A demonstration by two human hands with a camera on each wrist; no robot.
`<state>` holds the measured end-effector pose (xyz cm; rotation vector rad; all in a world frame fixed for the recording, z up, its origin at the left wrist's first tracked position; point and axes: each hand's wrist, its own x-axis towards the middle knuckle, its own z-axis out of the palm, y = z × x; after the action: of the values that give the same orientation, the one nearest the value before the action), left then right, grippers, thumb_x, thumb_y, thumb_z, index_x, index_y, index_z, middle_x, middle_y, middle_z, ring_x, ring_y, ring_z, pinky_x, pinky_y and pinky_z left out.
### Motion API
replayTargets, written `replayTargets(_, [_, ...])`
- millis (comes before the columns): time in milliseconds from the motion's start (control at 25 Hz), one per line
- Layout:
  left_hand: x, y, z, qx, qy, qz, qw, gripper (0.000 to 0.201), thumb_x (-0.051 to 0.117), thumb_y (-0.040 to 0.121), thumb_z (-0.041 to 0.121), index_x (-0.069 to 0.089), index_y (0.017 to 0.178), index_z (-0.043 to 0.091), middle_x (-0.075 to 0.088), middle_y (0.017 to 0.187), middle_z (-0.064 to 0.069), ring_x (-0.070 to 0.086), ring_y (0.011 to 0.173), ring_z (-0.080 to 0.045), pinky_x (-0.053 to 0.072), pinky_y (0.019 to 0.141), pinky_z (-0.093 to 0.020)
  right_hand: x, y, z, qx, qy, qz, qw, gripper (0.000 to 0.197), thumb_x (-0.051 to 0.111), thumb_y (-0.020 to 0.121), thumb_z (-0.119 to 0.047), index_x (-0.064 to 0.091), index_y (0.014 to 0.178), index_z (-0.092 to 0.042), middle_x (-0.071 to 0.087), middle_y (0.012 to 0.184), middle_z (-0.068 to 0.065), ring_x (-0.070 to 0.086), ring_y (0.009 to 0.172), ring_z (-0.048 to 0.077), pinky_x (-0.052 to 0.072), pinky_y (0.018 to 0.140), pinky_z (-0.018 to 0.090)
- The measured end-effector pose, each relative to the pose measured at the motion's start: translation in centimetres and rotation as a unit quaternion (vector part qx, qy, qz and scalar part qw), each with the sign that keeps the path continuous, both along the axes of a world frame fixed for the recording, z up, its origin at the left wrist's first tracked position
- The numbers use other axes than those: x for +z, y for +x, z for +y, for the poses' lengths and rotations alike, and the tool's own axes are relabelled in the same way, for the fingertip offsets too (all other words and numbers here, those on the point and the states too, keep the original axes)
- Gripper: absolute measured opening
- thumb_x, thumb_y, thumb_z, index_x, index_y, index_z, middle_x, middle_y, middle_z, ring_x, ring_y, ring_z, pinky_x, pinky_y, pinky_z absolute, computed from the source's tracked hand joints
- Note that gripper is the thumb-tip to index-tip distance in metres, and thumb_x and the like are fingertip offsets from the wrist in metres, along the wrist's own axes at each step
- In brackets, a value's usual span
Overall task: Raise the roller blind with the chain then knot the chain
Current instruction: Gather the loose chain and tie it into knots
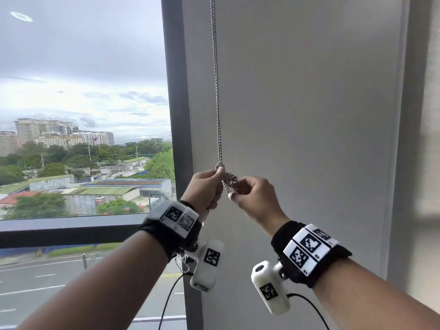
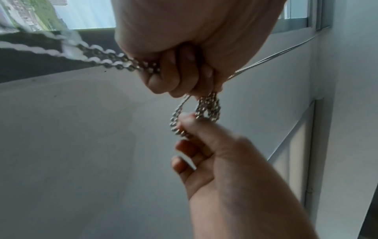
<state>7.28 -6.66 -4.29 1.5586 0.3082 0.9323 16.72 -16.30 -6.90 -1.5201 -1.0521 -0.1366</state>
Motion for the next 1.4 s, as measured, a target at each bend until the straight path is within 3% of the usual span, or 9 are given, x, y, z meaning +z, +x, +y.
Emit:
replayTargets(80, [-1.8,0.6,-0.1,-0.027,-0.072,-0.072,0.994,0.03,0.051,0.093,0.027,0.044,0.067,0.016,0.031,0.044,0.006,0.021,0.034,-0.008,0.016,0.036,-0.015,0.0,0.0,0.1,-0.012,0.009,-0.014,1.0,0.014,0.077,0.072,-0.014,0.069,0.083,-0.017,0.07,0.07,-0.004,0.06,0.059,0.007,0.048,0.06,0.016])
replayTargets(200, [-3.8,0.9,0.1,-0.044,-0.139,-0.124,0.982,0.022,0.051,0.093,0.016,0.055,0.073,0.008,0.046,0.051,-0.001,0.03,0.036,-0.007,0.024,0.036,-0.018,-0.2,0.0,0.1,-0.008,0.022,-0.027,0.999,0.026,0.079,0.07,-0.011,0.065,0.09,-0.019,0.065,0.068,-0.008,0.054,0.051,-0.001,0.045,0.056,0.009])
replayTargets(400, [-4.8,0.7,0.3,0.01,-0.106,-0.106,0.989,0.02,0.058,0.088,0.022,0.061,0.072,0.012,0.032,0.042,0.008,0.022,0.033,-0.005,0.015,0.037,-0.014,-0.4,0.0,0.0,0.003,0.035,-0.067,0.997,0.034,0.075,0.072,-0.002,0.059,0.096,-0.02,0.065,0.076,-0.008,0.047,0.049,0.004,0.047,0.057,0.017])
replayTargets(640, [-4.6,0.8,0.3,-0.012,-0.13,-0.123,0.984,0.019,0.054,0.09,0.009,0.063,0.073,0.005,0.045,0.051,-0.002,0.034,0.036,-0.008,0.028,0.036,-0.018,-0.5,0.1,0.4,0.0,0.029,-0.077,0.997,0.036,0.075,0.071,-0.002,0.058,0.095,-0.022,0.069,0.079,-0.007,0.047,0.052,0.007,0.05,0.059,0.023])
replayTargets(760, [-3.9,0.7,0.4,-0.004,-0.12,-0.11,0.987,0.025,0.057,0.087,0.011,0.063,0.063,0.012,0.04,0.051,-0.002,0.026,0.035,-0.007,0.018,0.035,-0.015,-0.6,0.2,0.4,0.002,0.023,-0.074,0.997,0.037,0.073,0.07,0.001,0.058,0.095,-0.023,0.067,0.079,-0.01,0.045,0.051,0.005,0.051,0.059,0.025])
replayTargets(880, [-4.2,0.6,0.2,-0.003,-0.113,-0.111,0.987,0.017,0.061,0.086,0.019,0.063,0.069,0.016,0.03,0.044,0.006,0.021,0.035,-0.006,0.012,0.038,-0.014,-0.5,0.3,0.4,0.001,0.024,-0.076,0.997,0.037,0.071,0.07,0.002,0.058,0.096,-0.022,0.067,0.078,-0.012,0.047,0.052,0.007,0.051,0.06,0.025])
replayTargets(1080, [-5.6,0.9,0.1,-0.006,-0.122,-0.114,0.986,0.017,0.058,0.088,0.015,0.062,0.072,0.014,0.035,0.045,0.003,0.027,0.032,-0.008,0.02,0.036,-0.014,-0.1,0.2,0.5,0.006,0.034,-0.071,0.997,0.036,0.071,0.071,0.001,0.058,0.096,-0.021,0.069,0.077,-0.011,0.049,0.053,0.009,0.05,0.06,0.023])
replayTargets(1240, [-5.6,1.3,0.2,-0.021,-0.109,-0.127,0.986,0.014,0.056,0.088,0.008,0.062,0.076,0.004,0.053,0.061,-0.007,0.036,0.042,-0.009,0.027,0.043,-0.021,0.0,-0.4,0.0,0.03,0.073,-0.046,0.996,0.027,0.068,0.073,0.002,0.061,0.091,-0.016,0.066,0.075,-0.006,0.054,0.053,0.001,0.044,0.054,0.01])
replayTargets(1400, [-6.6,1.3,0.2,-0.006,-0.064,-0.119,0.991,0.013,0.058,0.088,0.009,0.065,0.086,-0.002,0.057,0.059,-0.006,0.042,0.044,-0.011,0.035,0.046,-0.021,0.3,-0.5,0.0,0.018,0.089,-0.045,0.995,0.018,0.064,0.075,-0.002,0.065,0.087,-0.015,0.064,0.08,-0.004,0.057,0.065,0.008,0.046,0.059,0.011])
